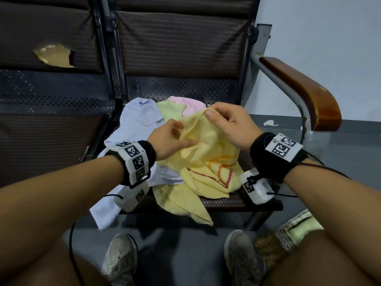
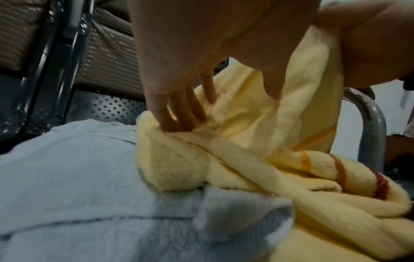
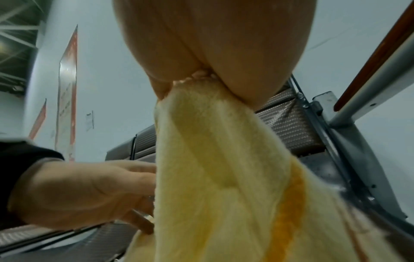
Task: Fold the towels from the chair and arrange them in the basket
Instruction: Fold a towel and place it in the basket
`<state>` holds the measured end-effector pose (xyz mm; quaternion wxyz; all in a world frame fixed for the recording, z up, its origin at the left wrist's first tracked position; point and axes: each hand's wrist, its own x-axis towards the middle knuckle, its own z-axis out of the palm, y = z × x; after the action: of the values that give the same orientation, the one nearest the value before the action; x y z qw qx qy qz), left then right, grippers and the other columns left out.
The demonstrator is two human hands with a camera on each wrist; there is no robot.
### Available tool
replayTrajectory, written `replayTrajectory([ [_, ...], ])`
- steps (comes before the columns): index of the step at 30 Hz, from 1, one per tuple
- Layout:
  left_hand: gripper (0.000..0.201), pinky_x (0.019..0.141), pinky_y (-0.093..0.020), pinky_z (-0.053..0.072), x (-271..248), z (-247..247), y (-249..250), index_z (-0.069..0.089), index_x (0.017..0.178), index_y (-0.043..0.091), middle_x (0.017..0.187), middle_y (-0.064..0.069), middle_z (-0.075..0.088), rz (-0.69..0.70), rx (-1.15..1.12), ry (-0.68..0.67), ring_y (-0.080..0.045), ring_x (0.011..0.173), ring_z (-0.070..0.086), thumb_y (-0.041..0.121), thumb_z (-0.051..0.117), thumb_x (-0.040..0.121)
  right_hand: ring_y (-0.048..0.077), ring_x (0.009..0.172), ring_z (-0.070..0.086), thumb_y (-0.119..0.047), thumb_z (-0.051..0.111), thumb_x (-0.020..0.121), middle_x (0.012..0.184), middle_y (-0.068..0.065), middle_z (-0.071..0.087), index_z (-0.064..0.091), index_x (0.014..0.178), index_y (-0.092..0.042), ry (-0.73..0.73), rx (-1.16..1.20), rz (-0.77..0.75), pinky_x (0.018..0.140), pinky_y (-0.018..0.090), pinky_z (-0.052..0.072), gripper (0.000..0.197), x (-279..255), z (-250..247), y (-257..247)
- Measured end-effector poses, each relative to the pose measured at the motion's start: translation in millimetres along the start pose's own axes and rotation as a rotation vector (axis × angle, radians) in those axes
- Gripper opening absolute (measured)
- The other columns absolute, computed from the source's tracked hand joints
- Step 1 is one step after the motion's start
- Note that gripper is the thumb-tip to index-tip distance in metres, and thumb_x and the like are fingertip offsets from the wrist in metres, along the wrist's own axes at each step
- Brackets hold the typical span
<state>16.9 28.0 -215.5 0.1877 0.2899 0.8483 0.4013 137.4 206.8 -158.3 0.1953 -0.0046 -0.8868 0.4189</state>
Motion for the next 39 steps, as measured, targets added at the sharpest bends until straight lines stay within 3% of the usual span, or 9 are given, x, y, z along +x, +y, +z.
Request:
replayTrajectory([
  [2, 0.05, 0.073, -0.032, 0.048, 1, 8, 1, 0.05, 0.108, 0.028, 0.098, 0.01, 0.062, 0.032, 0.124, 0.037, -0.013, 0.088, 0.061, 0.063, 0.068, 0.077, -0.008, 0.076, 0.058, -0.033, 0.056, 0.1, 0.075, -0.031, 0.063, 0.068, 0.093, -0.036, -0.054, 0.039, -0.046, 0.075, 0.01, 0.04, 0.015, -1, 6, -9],
  [5, 0.004, 0.069, -0.032, 0.04, 6, 5, 4, 0.05, 0.091, 0.026, 0.088, 0.0, 0.063, 0.097, 0.236, 0.178, -0.029, 0.089, 0.061, 0.027, 0.05, 0.095, -0.007, 0.08, 0.06, -0.035, 0.057, 0.1, 0.079, -0.029, 0.065, 0.07, 0.095, -0.035, -0.037, -0.005, -0.058, 0.079, 0.012, 0.042, 0.014, -1, 10, -10],
  [15, 0.041, 0.054, -0.025, 0.043, 12, -21, 2, 0.052, 0.064, 0.022, 0.062, 0.005, 0.059, -0.046, 0.155, 0.184, -0.012, 0.058, 0.056, 0.049, 0.082, 0.072, 0.016, 0.092, 0.061, -0.033, 0.046, 0.102, 0.095, -0.011, 0.064, 0.059, 0.104, -0.027, 0.214, -0.301, 0.164, 0.079, 0.03, 0.044, 0.015, -7, -11, 28],
  [19, 0.032, 0.059, -0.032, 0.061, 10, -38, 15, 0.048, 0.07, 0.015, 0.071, -0.007, 0.063, -0.134, -0.288, 0.182, -0.016, 0.055, 0.067, 0.025, 0.071, 0.09, 0.016, 0.062, 0.053, -0.014, 0.04, 0.101, 0.08, 0.001, 0.061, 0.05, 0.117, -0.032, 0.028, -0.244, 0.062, 0.064, 0.036, 0.044, 0.026, -12, -7, 17],
  [23, 0.007, 0.053, -0.026, 0.057, 0, -48, 38, 0.057, 0.098, 0.005, 0.072, -0.007, 0.064, -0.184, -0.685, 0.206, -0.013, 0.051, 0.067, 0.011, 0.053, 0.099, 0.017, 0.061, 0.055, -0.004, 0.041, 0.091, 0.072, -0.006, 0.065, 0.072, 0.088, -0.03, -0.226, -0.319, 0.084, 0.063, 0.038, 0.049, 0.041, -15, 3, 1],
  [27, 0.014, 0.053, -0.026, 0.056, -12, -43, 55, 0.058, 0.104, 0.004, 0.079, -0.009, 0.065, -0.153, -0.863, 0.127, -0.015, 0.057, 0.068, 0.007, 0.045, 0.1, 0.004, 0.073, 0.06, -0.041, 0.055, 0.091, 0.079, -0.015, 0.069, 0.075, 0.096, -0.029, -0.284, -0.308, 0.187, 0.077, 0.035, 0.053, 0.024, -15, 28, -10],
  [31, 0.013, 0.053, -0.028, 0.057, -15, -40, 65, 0.053, 0.102, 0.003, 0.078, -0.01, 0.064, -0.113, -0.964, 0.167, -0.019, 0.06, 0.07, 0.006, 0.041, 0.101, 0.013, 0.086, 0.066, -0.09, 0.047, 0.067, 0.089, -0.009, 0.072, 0.067, 0.101, -0.038, -0.413, -0.373, 0.19, 0.079, 0.034, 0.054, 0.065, -16, 54, -8],
  [36, 0.017, 0.057, -0.034, 0.061, -5, -54, 42, 0.04, 0.089, 0.012, 0.087, -0.017, 0.058, -0.109, -0.784, 0.452, -0.026, 0.068, 0.065, -0.002, 0.039, 0.097, 0.026, 0.06, 0.051, -0.039, 0.056, 0.092, 0.059, 0.003, 0.048, 0.047, 0.061, -0.013, -0.511, -0.702, 0.221, 0.058, 0.032, 0.039, 0.042, -14, 44, 18],
  [39, 0.014, 0.057, -0.038, 0.061, 3, -69, 17, 0.042, 0.102, 0.008, 0.098, -0.02, 0.055, -0.167, -0.716, 0.583, -0.032, 0.08, 0.066, -0.003, 0.038, 0.094, 0.027, 0.063, 0.056, -0.037, 0.051, 0.096, 0.06, 0.004, 0.052, 0.052, 0.06, -0.014, -0.444, -0.739, 0.307, 0.062, 0.035, 0.047, 0.042, -14, 20, 29],
])
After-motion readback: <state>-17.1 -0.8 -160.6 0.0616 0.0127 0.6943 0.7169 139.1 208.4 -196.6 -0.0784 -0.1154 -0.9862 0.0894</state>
